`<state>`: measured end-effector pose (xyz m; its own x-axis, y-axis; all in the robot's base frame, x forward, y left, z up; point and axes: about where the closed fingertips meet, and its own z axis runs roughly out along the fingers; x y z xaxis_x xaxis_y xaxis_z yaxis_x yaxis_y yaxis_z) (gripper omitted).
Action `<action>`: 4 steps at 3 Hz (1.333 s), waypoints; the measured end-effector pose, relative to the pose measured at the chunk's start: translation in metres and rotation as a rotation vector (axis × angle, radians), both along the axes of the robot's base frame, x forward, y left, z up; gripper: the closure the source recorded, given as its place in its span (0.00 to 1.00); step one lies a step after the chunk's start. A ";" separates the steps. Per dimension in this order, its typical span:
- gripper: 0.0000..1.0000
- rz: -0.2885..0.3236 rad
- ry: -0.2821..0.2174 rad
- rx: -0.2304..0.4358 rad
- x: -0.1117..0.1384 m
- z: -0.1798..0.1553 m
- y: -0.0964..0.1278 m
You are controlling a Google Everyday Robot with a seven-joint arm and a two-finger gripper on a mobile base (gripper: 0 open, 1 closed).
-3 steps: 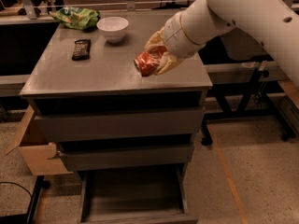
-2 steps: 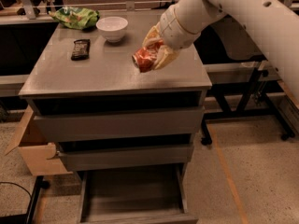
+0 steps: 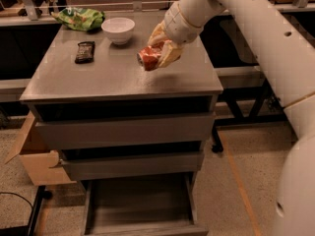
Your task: Pick coke can from bottom drawer and place on counter
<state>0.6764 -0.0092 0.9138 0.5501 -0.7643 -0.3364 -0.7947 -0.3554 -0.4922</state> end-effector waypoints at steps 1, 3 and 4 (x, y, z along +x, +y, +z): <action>1.00 -0.007 0.032 0.034 0.020 -0.009 0.005; 0.85 -0.016 0.062 0.065 0.039 -0.021 0.011; 0.61 -0.014 0.062 0.068 0.040 -0.024 0.014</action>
Offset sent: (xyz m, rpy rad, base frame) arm 0.0553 0.0059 -0.0242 0.0854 0.0966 -0.0300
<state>0.7167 0.0047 0.8901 0.5158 -0.7464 -0.4206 -0.8291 -0.3114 -0.4643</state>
